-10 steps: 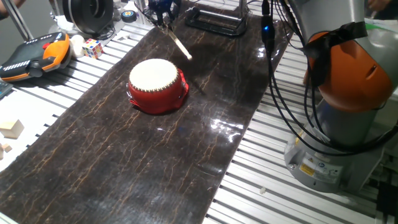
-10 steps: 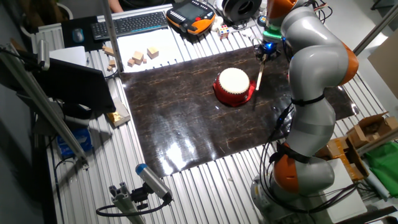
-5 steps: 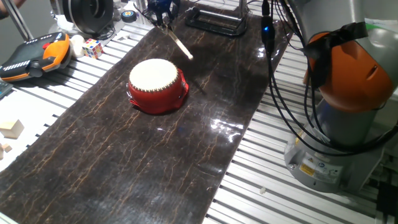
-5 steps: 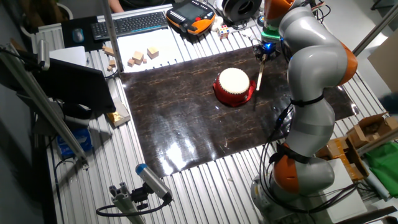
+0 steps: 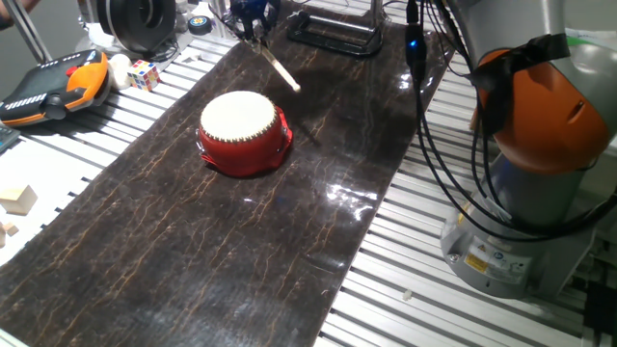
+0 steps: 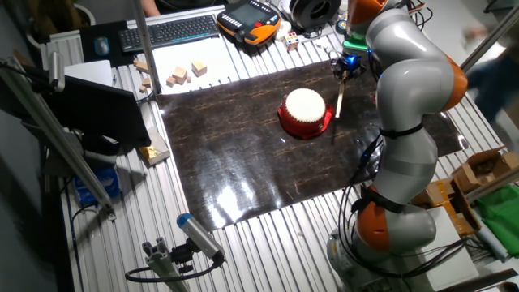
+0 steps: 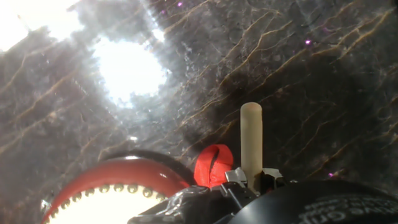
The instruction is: Play the drum
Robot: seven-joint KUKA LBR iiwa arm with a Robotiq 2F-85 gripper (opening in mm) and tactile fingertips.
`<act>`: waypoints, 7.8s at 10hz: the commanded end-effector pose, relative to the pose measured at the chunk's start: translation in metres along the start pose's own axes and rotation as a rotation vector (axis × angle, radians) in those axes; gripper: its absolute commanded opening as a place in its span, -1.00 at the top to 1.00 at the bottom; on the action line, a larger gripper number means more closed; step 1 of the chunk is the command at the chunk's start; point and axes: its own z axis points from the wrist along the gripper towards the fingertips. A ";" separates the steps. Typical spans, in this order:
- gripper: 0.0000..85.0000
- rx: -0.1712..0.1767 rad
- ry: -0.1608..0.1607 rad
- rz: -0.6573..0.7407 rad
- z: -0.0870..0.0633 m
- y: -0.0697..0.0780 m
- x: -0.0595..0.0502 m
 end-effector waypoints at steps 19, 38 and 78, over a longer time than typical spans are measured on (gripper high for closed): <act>0.98 -0.069 -0.054 0.232 0.011 0.063 -0.017; 0.97 -0.049 -0.047 0.207 0.008 0.061 -0.007; 0.98 0.042 -0.055 -0.418 0.105 -0.006 -0.016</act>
